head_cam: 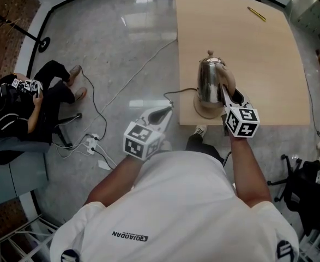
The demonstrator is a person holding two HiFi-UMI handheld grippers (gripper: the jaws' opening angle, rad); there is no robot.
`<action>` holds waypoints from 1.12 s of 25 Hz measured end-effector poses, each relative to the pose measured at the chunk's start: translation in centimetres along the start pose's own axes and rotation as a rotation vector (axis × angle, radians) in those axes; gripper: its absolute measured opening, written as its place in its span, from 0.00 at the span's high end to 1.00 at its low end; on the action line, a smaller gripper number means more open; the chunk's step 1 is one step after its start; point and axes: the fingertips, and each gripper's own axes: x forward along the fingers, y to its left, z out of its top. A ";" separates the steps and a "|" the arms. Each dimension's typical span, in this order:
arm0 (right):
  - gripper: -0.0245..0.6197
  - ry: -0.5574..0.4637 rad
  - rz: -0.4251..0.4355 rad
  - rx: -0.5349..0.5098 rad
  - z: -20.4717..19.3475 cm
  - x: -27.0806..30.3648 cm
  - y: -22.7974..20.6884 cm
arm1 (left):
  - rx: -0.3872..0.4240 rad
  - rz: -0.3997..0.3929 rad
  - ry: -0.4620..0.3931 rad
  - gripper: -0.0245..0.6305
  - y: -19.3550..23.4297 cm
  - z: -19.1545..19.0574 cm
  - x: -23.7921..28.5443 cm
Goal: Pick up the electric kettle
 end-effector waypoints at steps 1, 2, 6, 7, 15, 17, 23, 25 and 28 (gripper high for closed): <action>0.80 -0.012 0.003 0.021 0.3 0.3 -0.3 | -0.004 0.008 -0.001 0.97 0.2 0.0 -0.1; 0.80 -0.028 0.007 0.045 0.7 0.5 -0.5 | -0.007 0.015 -0.003 0.97 0.5 0.1 -0.2; 0.81 -0.087 0.029 0.083 2.9 1.2 -0.6 | -0.012 0.032 -0.021 0.97 1.2 0.6 -0.8; 0.81 -0.094 0.035 0.081 3.5 1.2 -0.4 | -0.012 0.034 -0.026 0.97 1.3 0.7 -0.9; 0.81 -0.165 0.051 0.103 6.8 -1.5 1.4 | 0.008 0.002 -0.068 0.97 1.1 2.1 -1.9; 0.81 -0.172 0.050 0.115 6.8 -2.8 2.2 | 0.008 -0.015 -0.083 0.97 1.0 2.3 -2.5; 0.81 -0.194 0.042 0.167 5.5 -7.4 4.4 | 0.016 -0.058 -0.077 0.97 0.1 1.3 -4.2; 0.81 -0.198 0.037 0.174 4.9 -8.8 4.8 | 0.023 -0.072 -0.069 0.97 -0.6 0.9 -4.5; 0.81 -0.194 0.036 0.170 4.2 -10.6 5.2 | 0.015 -0.096 -0.075 0.97 -1.9 0.8 -4.7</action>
